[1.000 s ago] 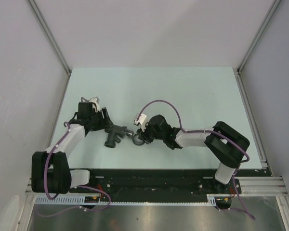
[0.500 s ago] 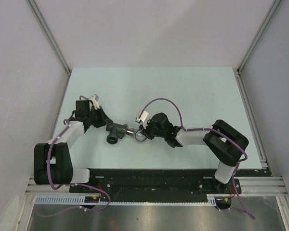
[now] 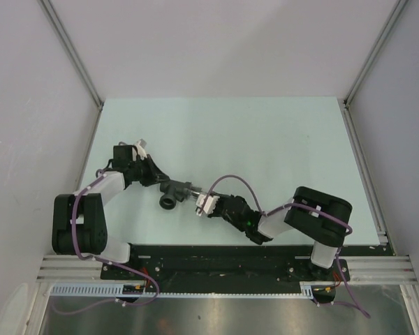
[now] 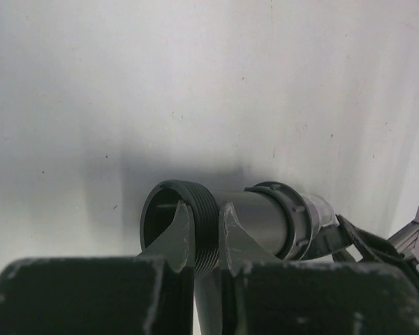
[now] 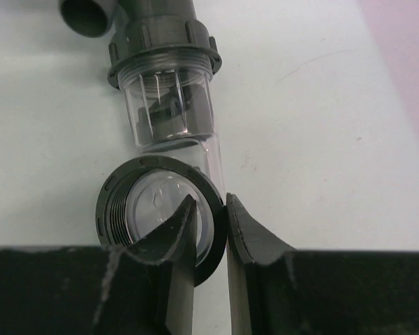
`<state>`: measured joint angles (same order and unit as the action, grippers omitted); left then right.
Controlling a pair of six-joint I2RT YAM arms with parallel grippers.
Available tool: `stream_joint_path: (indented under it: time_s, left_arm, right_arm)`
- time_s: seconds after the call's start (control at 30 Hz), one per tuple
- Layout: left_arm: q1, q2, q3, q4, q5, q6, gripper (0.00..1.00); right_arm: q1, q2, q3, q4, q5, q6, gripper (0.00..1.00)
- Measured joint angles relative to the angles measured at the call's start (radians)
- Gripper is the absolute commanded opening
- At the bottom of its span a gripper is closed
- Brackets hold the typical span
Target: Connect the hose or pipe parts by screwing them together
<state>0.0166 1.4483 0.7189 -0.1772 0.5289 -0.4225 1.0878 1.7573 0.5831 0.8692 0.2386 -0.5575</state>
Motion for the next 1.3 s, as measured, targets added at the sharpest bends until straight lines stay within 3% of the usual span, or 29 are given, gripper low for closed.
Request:
stream_joint_path:
  time_s: [0.3, 0.33, 0.4, 0.5, 0.53, 0.63, 0.77, 1.07, 1.3]
  left_arm:
    - [0.000, 0.026, 0.005, -0.002, 0.021, -0.023, 0.01]
    - [0.000, 0.026, 0.005, -0.002, 0.021, -0.026, 0.00]
    - [0.000, 0.026, 0.005, -0.003, 0.021, -0.028, 0.00]
    - [-0.002, 0.026, 0.004, -0.004, 0.022, -0.035, 0.00]
    - [-0.003, 0.025, 0.003, -0.004, 0.023, -0.041, 0.00]
    - [-0.013, 0.025, -0.003, -0.005, 0.031, -0.059, 0.00]
    - [-0.025, 0.016, -0.006, -0.002, 0.034, -0.079, 0.01]
    - [-0.068, 0.010, -0.054, 0.101, 0.005, -0.190, 0.00]
    - [-0.177, 0.011, -0.079, 0.287, -0.088, -0.305, 0.00]
  right_arm:
    - [0.151, 0.199, -0.057, 0.405, 0.290, -0.318, 0.04]
    - [0.158, 0.212, -0.057, 0.429, 0.305, -0.341, 0.13]
    - [0.164, 0.220, -0.058, 0.446, 0.319, -0.362, 0.17]
    - [0.167, 0.221, -0.061, 0.449, 0.328, -0.369, 0.33]
    - [0.168, 0.220, -0.062, 0.449, 0.329, -0.370, 0.47]
    - [0.169, 0.208, -0.069, 0.436, 0.311, -0.365, 0.77]
    - [0.150, 0.137, -0.092, 0.390, 0.294, -0.355, 0.93]
    - [-0.003, -0.126, -0.101, 0.084, 0.122, -0.220, 0.93]
    - [-0.251, -0.222, -0.076, -0.113, -0.038, -0.014, 0.93]
